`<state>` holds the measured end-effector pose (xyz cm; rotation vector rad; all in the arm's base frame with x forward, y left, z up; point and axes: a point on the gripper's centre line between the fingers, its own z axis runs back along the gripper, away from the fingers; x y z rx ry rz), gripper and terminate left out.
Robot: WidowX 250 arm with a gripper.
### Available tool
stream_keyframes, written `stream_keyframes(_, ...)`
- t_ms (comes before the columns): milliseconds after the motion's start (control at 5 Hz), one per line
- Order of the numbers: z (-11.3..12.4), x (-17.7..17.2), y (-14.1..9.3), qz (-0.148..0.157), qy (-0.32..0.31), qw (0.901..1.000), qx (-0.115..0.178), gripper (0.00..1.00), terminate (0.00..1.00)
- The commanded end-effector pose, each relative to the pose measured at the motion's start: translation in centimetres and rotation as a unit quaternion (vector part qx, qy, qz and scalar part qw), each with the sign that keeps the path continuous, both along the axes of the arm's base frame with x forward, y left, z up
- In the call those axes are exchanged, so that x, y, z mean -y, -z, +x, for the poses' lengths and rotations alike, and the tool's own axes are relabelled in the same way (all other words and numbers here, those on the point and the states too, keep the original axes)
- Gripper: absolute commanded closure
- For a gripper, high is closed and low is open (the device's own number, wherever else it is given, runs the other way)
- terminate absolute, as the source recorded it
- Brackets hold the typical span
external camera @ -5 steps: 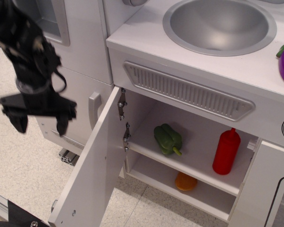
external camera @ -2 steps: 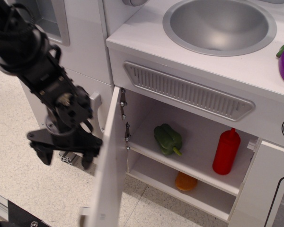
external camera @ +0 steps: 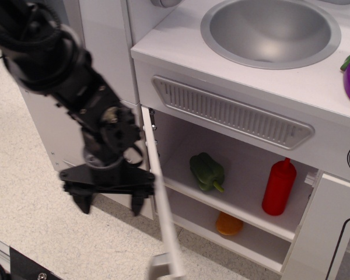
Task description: Close cabinet
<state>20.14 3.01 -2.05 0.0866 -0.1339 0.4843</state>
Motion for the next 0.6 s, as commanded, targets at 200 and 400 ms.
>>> stream_keyframes(200, 6.4, 6.2, -2.3, -0.043, -0.010, 0.9965, 0.072, 0.00, 0.00)
stream_keyframes(400, 5.8, 6.7, -3.3, -0.051, 0.015, 0.9941, 0.095, 0.00, 0.00)
